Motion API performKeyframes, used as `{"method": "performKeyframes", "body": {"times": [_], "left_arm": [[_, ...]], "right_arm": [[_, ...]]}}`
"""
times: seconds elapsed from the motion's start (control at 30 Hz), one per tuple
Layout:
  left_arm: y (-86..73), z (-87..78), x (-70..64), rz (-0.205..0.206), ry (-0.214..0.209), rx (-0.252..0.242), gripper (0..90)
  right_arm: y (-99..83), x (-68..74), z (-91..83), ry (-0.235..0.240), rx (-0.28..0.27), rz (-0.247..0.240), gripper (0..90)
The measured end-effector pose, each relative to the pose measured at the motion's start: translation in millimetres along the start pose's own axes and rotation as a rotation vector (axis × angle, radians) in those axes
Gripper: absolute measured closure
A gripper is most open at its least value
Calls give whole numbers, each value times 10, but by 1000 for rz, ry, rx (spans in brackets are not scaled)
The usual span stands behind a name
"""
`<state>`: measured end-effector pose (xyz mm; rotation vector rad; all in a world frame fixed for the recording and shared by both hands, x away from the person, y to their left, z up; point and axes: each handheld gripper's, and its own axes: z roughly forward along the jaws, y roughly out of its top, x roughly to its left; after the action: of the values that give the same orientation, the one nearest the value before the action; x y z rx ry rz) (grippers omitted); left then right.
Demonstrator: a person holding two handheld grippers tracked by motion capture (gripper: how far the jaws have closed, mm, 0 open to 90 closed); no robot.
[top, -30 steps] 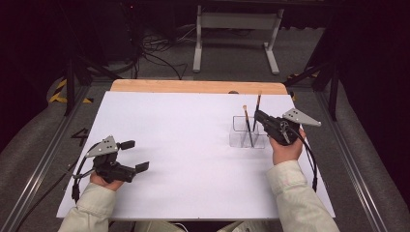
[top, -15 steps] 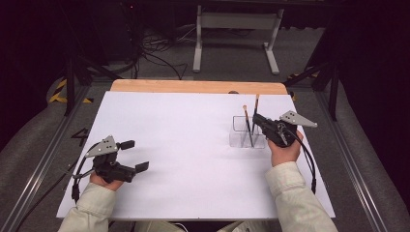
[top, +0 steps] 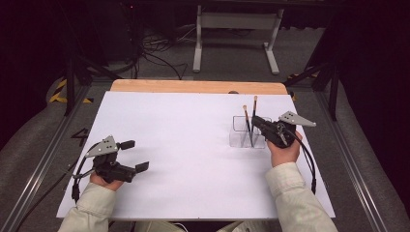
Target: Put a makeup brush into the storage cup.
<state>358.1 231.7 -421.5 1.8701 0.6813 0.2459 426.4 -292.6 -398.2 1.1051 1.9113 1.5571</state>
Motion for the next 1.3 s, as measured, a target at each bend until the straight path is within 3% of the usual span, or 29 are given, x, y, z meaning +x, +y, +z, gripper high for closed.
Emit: {"method": "performKeyframes", "body": {"times": [0.1, 0.13, 0.17, 0.3, 0.37, 0.57, 0.83, 1.3], "left_arm": [[0, -1, 2, 1, 0, -1, 1], [1, -2, 2, 1, 0, -2, 1], [2, -4, 0, 2, -1, -1, 1], [2, -13, -3, 0, -1, -7, 0], [-1, -34, -4, -5, 2, -20, 0], [-32, -109, -28, -15, 5, -38, 0], [-74, -218, -74, -15, 13, -60, 0], [-134, -286, -151, -14, -7, -90, 0]], "right_arm": [[15, -6, -30, 1, -24, 23, 503], [15, -6, -30, 1, -24, 23, 503], [40, -1, -67, -13, -47, 17, 362], [74, 14, -121, -1, -65, -4, 256], [101, 52, -174, 6, -59, -42, 175], [138, 154, -320, 43, -52, -122, 85], [126, 184, -533, 73, -80, -147, 41], [-30, 188, -761, 96, -59, -181, 18]]}}
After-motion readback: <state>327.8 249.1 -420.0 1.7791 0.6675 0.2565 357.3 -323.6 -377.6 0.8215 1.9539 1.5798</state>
